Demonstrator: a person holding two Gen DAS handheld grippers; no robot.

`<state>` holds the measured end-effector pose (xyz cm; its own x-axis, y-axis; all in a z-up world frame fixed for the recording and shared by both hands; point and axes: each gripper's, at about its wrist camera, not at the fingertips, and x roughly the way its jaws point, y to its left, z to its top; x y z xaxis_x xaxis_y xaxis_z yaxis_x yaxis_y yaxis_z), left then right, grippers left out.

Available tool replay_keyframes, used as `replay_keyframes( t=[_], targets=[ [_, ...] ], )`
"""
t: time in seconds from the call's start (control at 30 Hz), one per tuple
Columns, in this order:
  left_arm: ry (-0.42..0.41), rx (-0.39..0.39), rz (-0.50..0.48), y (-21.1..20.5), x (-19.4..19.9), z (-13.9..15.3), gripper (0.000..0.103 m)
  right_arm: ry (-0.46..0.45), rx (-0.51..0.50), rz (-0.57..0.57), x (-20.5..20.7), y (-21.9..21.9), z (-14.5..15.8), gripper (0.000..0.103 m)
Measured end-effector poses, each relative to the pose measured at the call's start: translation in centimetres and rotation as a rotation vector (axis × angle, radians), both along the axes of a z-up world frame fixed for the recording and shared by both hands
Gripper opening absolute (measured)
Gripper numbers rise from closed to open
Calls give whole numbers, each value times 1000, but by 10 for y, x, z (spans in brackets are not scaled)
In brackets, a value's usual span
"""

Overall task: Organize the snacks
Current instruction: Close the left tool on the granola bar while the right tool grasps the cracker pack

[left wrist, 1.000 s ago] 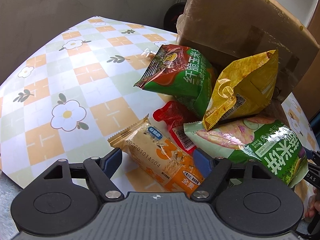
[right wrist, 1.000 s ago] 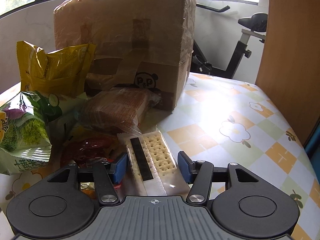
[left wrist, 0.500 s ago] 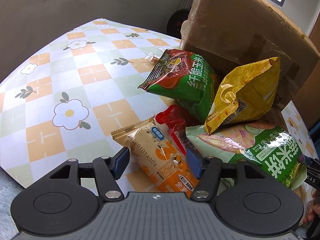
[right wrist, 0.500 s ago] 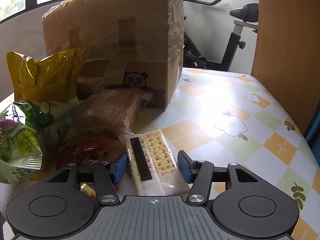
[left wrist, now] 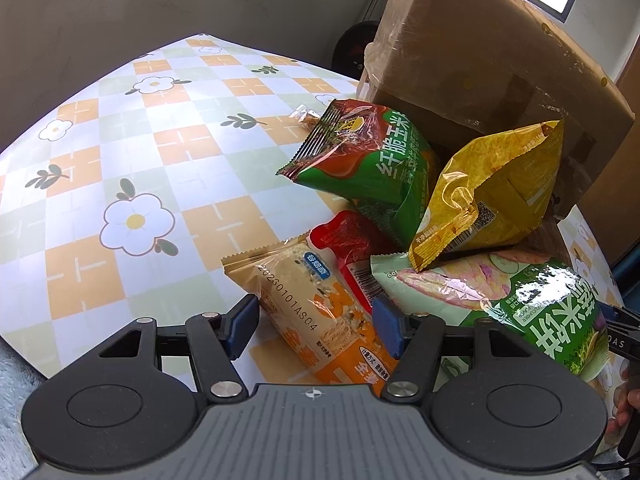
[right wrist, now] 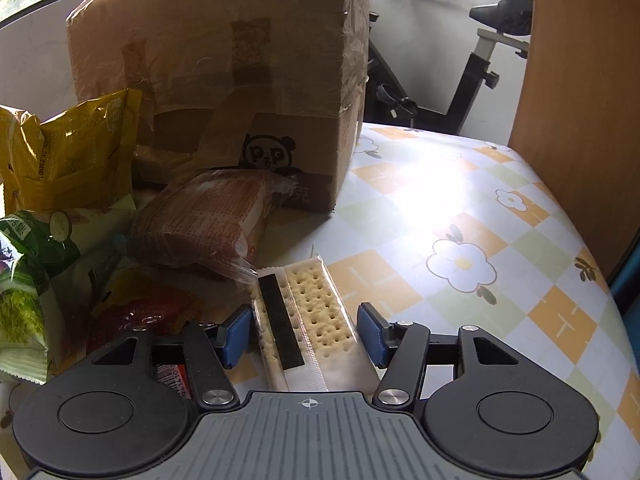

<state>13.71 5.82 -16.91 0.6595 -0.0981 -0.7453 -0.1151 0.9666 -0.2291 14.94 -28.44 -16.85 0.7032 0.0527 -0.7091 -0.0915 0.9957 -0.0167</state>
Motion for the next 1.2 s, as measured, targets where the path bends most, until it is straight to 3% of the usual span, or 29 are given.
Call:
replay_keyframes(
  t=[0.1,0.3,0.6,0.77,0.83,1.2],
  targets=[
    [-1,3,1,0,0,0,66,1,10,-59,-3,-10,2,50],
    [-1,13,-3,-2,0,0,66,-9,140,-211,0,-29,5,47],
    [-1,6,-3,0,0,-1,66,-30,-4,-50,-3,-19,14,56],
    [-1,6,-1,0,0,-1,66,14,-10,13,1,-23,4,51],
    [-1,5,-2,1,0,-1,65,0,1,17,3,-22,3,43],
    [34,2,20,20,24,3,61,-69,-6,-23,1,-12,-6,43]
  ],
)
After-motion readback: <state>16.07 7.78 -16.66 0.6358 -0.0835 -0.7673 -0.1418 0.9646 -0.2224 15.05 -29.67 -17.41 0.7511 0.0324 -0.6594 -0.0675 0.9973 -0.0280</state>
